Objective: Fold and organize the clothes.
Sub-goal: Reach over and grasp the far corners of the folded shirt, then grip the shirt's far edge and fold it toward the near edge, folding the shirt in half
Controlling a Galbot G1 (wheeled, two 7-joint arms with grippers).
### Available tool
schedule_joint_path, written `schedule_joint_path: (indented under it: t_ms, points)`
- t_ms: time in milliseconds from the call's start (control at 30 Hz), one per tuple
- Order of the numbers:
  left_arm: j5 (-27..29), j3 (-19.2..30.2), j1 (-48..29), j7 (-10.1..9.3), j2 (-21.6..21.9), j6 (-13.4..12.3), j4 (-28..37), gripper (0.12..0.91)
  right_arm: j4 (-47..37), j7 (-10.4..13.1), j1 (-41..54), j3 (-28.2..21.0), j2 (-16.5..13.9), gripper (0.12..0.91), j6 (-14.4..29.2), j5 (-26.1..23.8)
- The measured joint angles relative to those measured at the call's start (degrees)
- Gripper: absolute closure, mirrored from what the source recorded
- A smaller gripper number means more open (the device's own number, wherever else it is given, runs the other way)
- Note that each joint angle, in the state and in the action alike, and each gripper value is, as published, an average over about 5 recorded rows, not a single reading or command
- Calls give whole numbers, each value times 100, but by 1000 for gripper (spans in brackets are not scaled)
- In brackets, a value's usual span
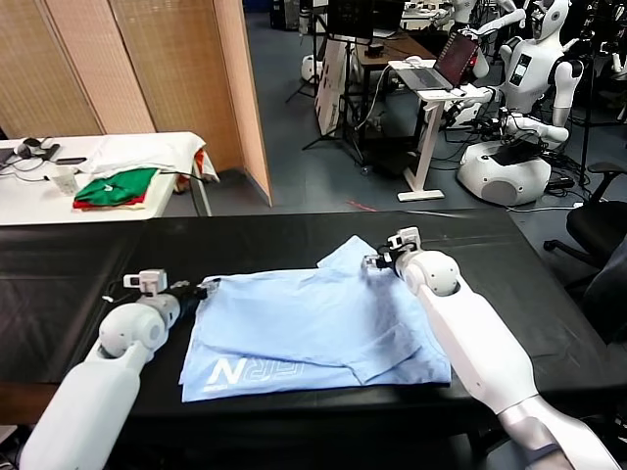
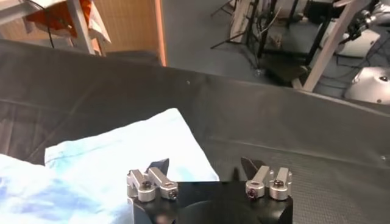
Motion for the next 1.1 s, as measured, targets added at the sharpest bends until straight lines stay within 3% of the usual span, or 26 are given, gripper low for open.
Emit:
schedule_joint_path:
  t_ms: [167,267,500,767,1100]
  points:
    - [37,0,67,25,14,2,-47,828,7,-6,-10,-39,-6,798,1,-80]
    - [94,-1,110,63,13,-14,-71,867,52,-3,-44,-32,-18,869,1,-152]
    - [203,-11,128,79,-11,-201,-134,882,412,11,-234,90,-148,882,319,-157]
    - [120,-168,287,41,119,-221,-515,882,1252,-42,-629,366,-470,883,537,-167]
    - [24,-605,974,27,473,-243,-1438,882,2461,36,-1379,766,-1033,883,28,-143]
